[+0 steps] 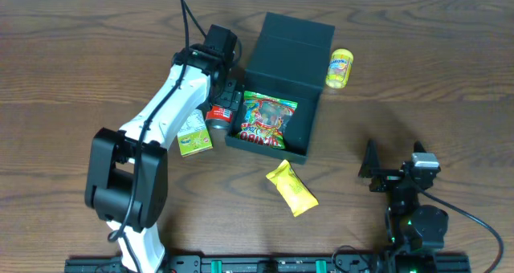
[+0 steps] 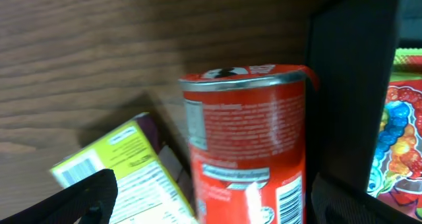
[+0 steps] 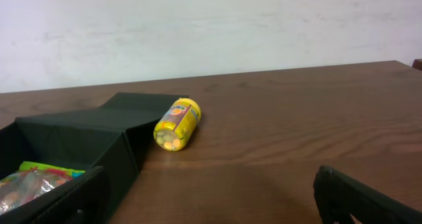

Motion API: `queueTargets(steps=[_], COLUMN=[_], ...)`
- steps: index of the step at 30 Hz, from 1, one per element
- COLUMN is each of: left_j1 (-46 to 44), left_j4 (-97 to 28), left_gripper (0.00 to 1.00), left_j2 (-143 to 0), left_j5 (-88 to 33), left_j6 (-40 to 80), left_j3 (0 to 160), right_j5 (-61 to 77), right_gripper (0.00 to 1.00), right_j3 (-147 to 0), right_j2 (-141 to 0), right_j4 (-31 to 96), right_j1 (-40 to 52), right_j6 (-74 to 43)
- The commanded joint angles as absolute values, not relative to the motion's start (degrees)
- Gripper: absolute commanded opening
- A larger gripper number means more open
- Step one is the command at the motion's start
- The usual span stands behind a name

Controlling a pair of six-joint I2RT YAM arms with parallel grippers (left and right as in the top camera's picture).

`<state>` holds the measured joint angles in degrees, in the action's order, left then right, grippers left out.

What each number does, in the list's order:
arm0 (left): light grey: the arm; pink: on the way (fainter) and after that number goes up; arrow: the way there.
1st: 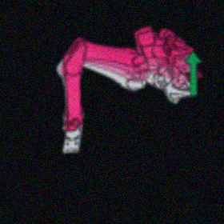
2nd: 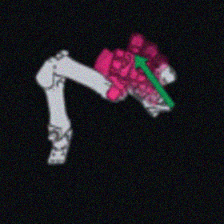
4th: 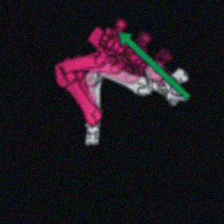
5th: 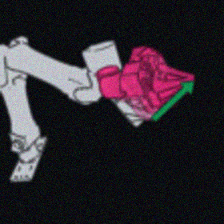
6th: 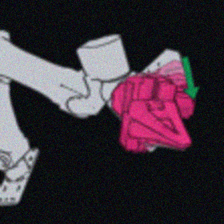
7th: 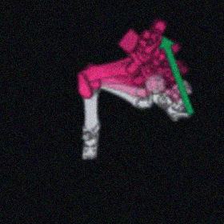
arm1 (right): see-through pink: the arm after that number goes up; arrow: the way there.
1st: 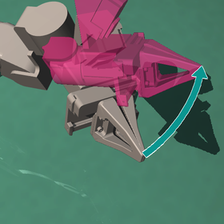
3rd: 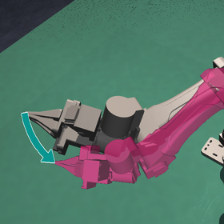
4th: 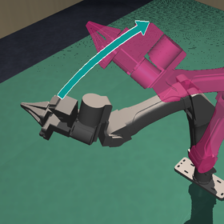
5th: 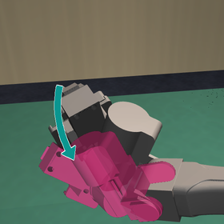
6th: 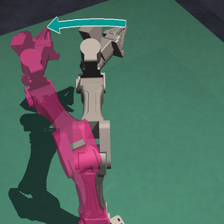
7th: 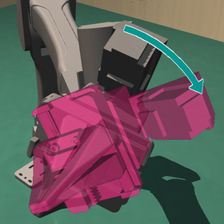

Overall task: Pack container
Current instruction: 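Grasp the red chip can with the left gripper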

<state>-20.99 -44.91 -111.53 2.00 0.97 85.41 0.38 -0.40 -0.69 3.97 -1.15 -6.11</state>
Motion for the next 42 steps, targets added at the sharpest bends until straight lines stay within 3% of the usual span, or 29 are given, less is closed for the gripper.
queueTargets(steps=[1, 30, 33, 38, 42], left_j1=[-20.8, -20.9, -20.9, -20.9, -21.0], left_j4=[-44.7, -42.7, -42.3, -42.2, -42.3], left_gripper=[0.95, 0.95, 1.00, 1.00, 0.84], left_j2=[-113.7, -115.9, -115.9, -115.9, -115.9], left_j5=[-1.7, -7.6, -7.6, -7.6, -7.5], left_j6=[0.0, 0.0, 0.0, 0.7, 1.5], left_j3=[85.1, 81.8, 81.8, 81.8, 81.8], right_j5=[0.2, 0.2, 0.2, 0.2, 0.2], right_gripper=[0.99, 0.99, 0.99, 0.99, 0.99], right_j3=[-0.3, -0.3, -0.3, -0.3, -0.3], right_j2=[-0.4, -0.4, -0.4, -0.4, -0.4], right_j4=[4.3, 4.3, 4.3, 4.3, 4.3], right_j1=[-0.3, -0.3, -0.3, -0.3, -0.3], right_j6=[-6.8, -6.8, -6.8, -6.8, -6.8])
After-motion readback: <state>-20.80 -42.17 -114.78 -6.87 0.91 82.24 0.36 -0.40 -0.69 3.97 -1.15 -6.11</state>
